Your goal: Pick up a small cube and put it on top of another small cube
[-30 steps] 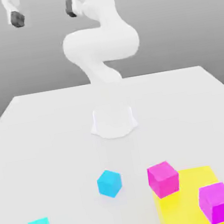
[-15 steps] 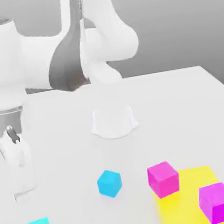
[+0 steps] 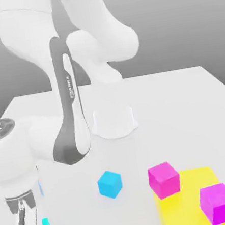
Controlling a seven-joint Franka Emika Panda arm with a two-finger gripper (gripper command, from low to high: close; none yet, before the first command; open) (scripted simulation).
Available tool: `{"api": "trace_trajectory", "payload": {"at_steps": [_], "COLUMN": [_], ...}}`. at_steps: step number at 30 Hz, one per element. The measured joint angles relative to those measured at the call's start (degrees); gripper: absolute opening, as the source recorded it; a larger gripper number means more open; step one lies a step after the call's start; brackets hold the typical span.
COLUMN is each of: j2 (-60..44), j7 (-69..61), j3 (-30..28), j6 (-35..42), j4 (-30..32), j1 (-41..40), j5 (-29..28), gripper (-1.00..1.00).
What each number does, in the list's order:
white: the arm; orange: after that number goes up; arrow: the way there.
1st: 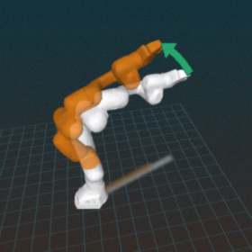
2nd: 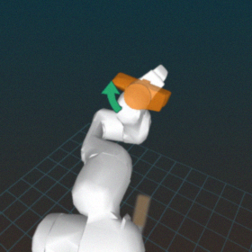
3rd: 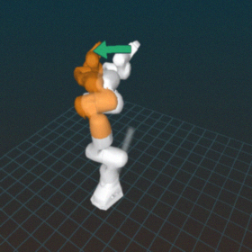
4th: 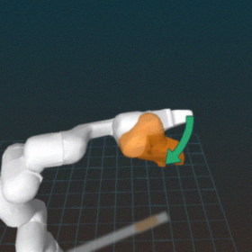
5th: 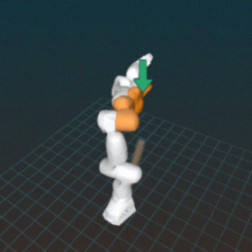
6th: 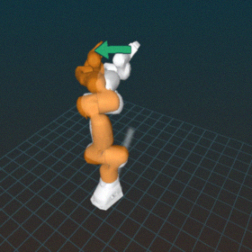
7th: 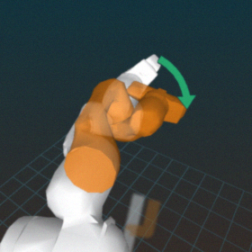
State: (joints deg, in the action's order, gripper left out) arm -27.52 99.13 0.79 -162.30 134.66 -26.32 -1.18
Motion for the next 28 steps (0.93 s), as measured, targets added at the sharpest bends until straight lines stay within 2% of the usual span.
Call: {"api": "trace_trajectory", "payload": {"at_steps": [7, 12, 19, 21, 25, 26, 28], "j2": [11.8, 21.6, 34.6, 35.6, 29.7, 28.8, 28.8], "j7": [-0.1, -0.8, -4.3, -4.7, -2.9, -2.6, -2.6], "j3": [1.6, 7.9, 14.0, 15.3, 16.0, 16.0, 16.0], "j6": [9.0, 15.4, 23.3, 23.0, 15.5, 14.3, 14.3], "j4": [2.7, 6.0, 11.1, 12.3, 14.2, 14.5, 14.5], "j1": [1.2, 7.2, 20.0, 21.5, 21.5, 21.6, 21.6], "j5": [0.0, 0.1, 4.3, 4.6, 2.2, 1.8, 1.8], "gripper": [-1.00, -1.00, -1.00, -1.00, -1.00, 1.00, 1.00]}}
